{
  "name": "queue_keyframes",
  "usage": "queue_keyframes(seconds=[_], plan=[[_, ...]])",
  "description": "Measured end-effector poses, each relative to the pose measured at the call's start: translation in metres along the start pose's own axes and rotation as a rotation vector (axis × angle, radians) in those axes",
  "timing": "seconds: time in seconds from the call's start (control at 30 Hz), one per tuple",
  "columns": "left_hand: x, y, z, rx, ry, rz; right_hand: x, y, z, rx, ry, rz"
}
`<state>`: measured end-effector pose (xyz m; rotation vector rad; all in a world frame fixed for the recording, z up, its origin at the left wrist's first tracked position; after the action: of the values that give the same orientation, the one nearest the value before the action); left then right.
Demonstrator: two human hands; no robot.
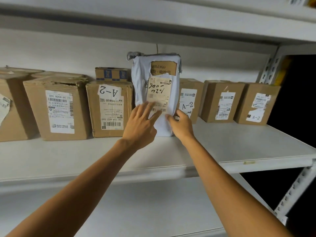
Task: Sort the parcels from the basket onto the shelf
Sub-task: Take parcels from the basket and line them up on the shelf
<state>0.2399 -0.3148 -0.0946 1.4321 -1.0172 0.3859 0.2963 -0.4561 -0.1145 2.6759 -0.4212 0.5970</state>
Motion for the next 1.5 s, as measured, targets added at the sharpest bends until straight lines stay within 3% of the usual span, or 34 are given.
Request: queue_keyframes(seconds=[0.3, 0.6, 0.73, 1.07, 1.17, 1.3, 1.5], plan=[[0.050, -0.015, 0.090, -0.273, -0.229, -0.111, 0.005, 0.122, 0.032, -0.106, -0.026, 0.093], [0.116, -0.060, 0.191, -0.458, -0.252, -0.259, 0.025, 0.240, 0.078, -0.259, -0.108, 0.124], [0.147, -0.089, 0.218, -0.405, -0.252, -0.307, 0.055, 0.280, 0.106, -0.260, -0.141, 0.144], [0.252, -0.143, 0.260, -0.082, -0.214, -0.069, 0.176, 0.337, 0.177, -0.425, -0.064, 0.188], [0.273, -0.158, 0.264, 0.009, -0.165, 0.007, 0.204, 0.347, 0.197, -0.314, -0.072, 0.311], [0.285, -0.175, 0.254, 0.032, -0.048, 0.034, 0.234, 0.344, 0.231, -0.116, -0.139, 0.327], [0.287, -0.189, 0.244, 0.056, -0.074, 0.100, 0.245, 0.321, 0.245, -0.183, -0.043, 0.374]])
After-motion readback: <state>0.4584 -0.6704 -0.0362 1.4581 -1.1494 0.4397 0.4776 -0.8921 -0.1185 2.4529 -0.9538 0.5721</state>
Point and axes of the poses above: each hand's wrist, its own x-axis towards the middle knuckle, its own y-axis out of the back of the hand, z = x × y, the point moved 6 cm from there along x, towards the middle knuckle, and after that the axes turned 7 degrees about z, right-handed, at the moved point
